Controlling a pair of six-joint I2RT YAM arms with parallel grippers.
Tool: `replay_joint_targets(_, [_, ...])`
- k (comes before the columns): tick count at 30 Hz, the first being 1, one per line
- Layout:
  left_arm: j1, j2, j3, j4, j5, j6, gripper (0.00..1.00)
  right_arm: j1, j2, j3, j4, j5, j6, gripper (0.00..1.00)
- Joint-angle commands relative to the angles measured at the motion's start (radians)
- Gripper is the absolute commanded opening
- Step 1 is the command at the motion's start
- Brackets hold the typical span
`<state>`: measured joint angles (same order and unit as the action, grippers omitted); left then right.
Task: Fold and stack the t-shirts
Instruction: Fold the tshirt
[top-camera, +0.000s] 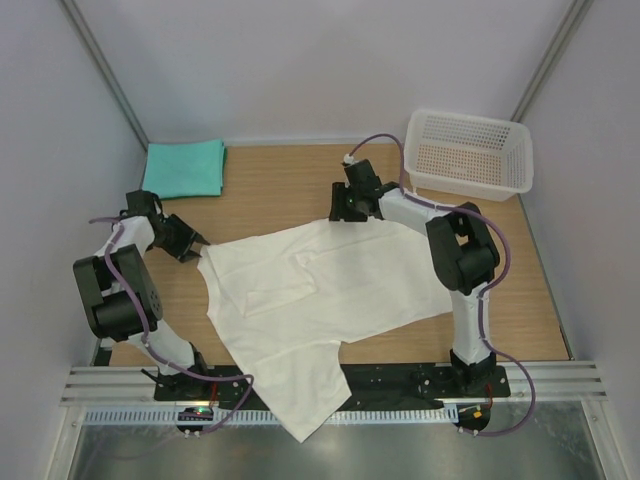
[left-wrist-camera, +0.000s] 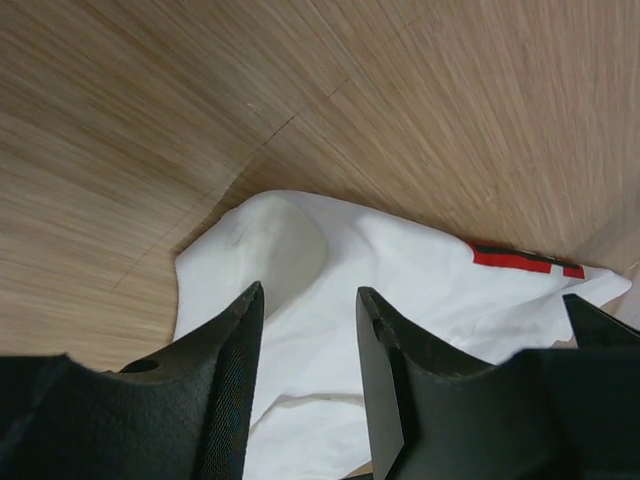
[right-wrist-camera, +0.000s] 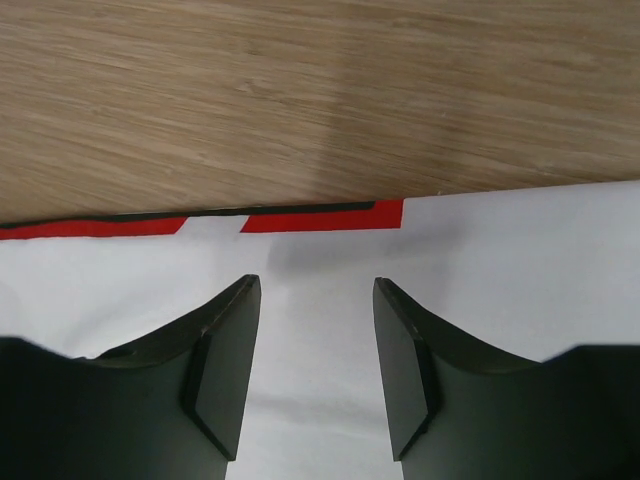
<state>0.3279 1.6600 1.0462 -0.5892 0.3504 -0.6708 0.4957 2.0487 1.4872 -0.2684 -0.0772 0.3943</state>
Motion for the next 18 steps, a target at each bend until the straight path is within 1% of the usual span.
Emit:
replay_joint_targets(1, [0.008,0.004,0.029,0.066,0.035,-0.026,0.44,-0.020,0.033,0.048,0.021,0.030,0.075,0.54])
replay_joint_targets(8, [0.010,0.053,0.046,0.075,0.027,-0.050,0.44,-0.040,0.085,0.061,0.031,0.011,0.123,0.51])
replay_joint_targets(14, [0.011,0.115,0.069,0.051,-0.014,-0.038,0.36,-0.051,0.100,0.054,0.037,0.028,0.152,0.50])
replay_joint_targets(17, [0.013,0.136,0.080,0.051,-0.024,-0.027,0.19,-0.060,0.110,0.048,0.018,0.063,0.156,0.49])
replay_joint_targets(18, [0.014,0.138,0.083,0.051,-0.027,-0.023,0.10,-0.062,0.108,0.047,0.012,0.073,0.155,0.48])
